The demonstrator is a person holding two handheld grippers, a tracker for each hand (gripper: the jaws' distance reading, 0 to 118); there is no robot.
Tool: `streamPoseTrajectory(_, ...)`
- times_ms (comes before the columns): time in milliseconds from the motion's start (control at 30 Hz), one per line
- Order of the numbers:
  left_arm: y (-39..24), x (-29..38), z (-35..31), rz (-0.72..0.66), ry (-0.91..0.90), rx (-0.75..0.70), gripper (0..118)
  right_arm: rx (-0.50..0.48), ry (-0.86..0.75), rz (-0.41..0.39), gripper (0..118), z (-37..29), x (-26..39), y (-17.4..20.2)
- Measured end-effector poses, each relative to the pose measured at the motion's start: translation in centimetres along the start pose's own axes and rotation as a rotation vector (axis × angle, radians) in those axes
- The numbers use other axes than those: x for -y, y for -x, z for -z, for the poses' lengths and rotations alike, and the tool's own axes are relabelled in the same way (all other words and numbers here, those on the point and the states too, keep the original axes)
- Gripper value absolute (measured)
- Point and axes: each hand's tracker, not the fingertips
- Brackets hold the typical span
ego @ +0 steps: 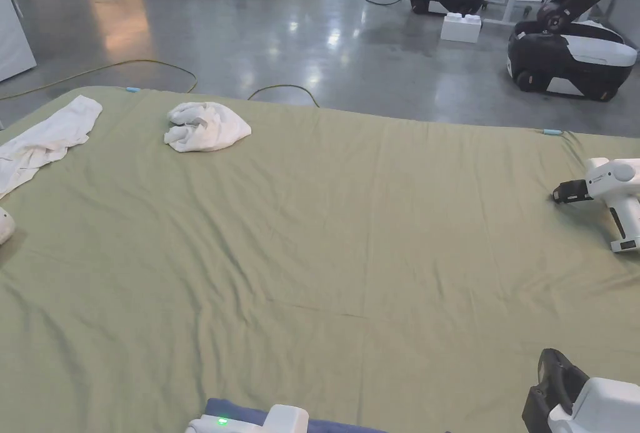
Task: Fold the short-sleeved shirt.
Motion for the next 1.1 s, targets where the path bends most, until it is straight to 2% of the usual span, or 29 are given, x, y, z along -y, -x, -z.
streamPoseTrajectory(100, 0.6, -0.1, -0.5, -0.077, -0.033, 0.055, 2, -0.001, 0.001, -0.002, 0, 0.0, 0.0, 0.0)
streamPoseTrajectory(200, 0.5, 0.3, -1.0, -0.029, -0.047, 0.107, 2, -0.004, 0.002, -0.004, 0, 0.1, 0.1, 0.2)
streamPoseTrajectory(367, 0.8, 0.5, -2.4, 0.010, -0.005, 0.077, 4, -0.014, 0.009, -0.001, 0, 0.3, 0.0, 0.6)
streamPoseTrajectory(433, 1.8, 0.2, -4.6, -0.006, -0.045, 0.096, 21, -0.015, 0.007, 0.001, 0, 0.3, -0.1, 0.7)
streamPoseTrajectory(467, 2.7, 0.0, -6.1, -0.024, -0.089, 0.111, 39, -0.017, 0.006, 0.001, 0, 0.3, -0.2, 0.7)
streamPoseTrajectory(533, 4.8, -0.4, -8.6, -0.047, -0.144, 0.116, 64, -0.022, 0.001, -0.002, 0, 0.3, -0.4, 0.9)
streamPoseTrajectory(567, 6.0, -0.6, -10.1, -0.060, -0.174, 0.107, 73, -0.028, -0.006, -0.002, 0, 0.3, -0.5, 1.0)
streamPoseTrajectory(600, 7.4, -0.7, -11.2, -0.067, -0.211, 0.090, 77, -0.030, -0.012, -0.002, 0, 0.3, -0.6, 1.1)
streamPoseTrajectory(700, 11.7, -0.7, -12.7, -0.130, -0.278, 0.044, 80, -0.037, -0.038, 0.000, 0, 0.3, -1.0, 1.6)
streamPoseTrajectory(800, 16.0, -0.3, -12.4, -0.182, -0.260, 0.097, 81, -0.041, -0.059, 0.003, 0, 0.2, -1.5, 2.0)
streamPoseTrajectory(1000, 20.5, 0.8, -8.4, -0.309, -0.139, 0.323, 78, -0.047, -0.064, -0.010, 0, 0.2, -1.9, 2.5)
streamPoseTrajectory(1100, 22.6, 1.2, -7.0, -0.378, -0.221, 0.483, 78, -0.036, -0.060, -0.017, 0, 0.0, -1.9, 2.7)
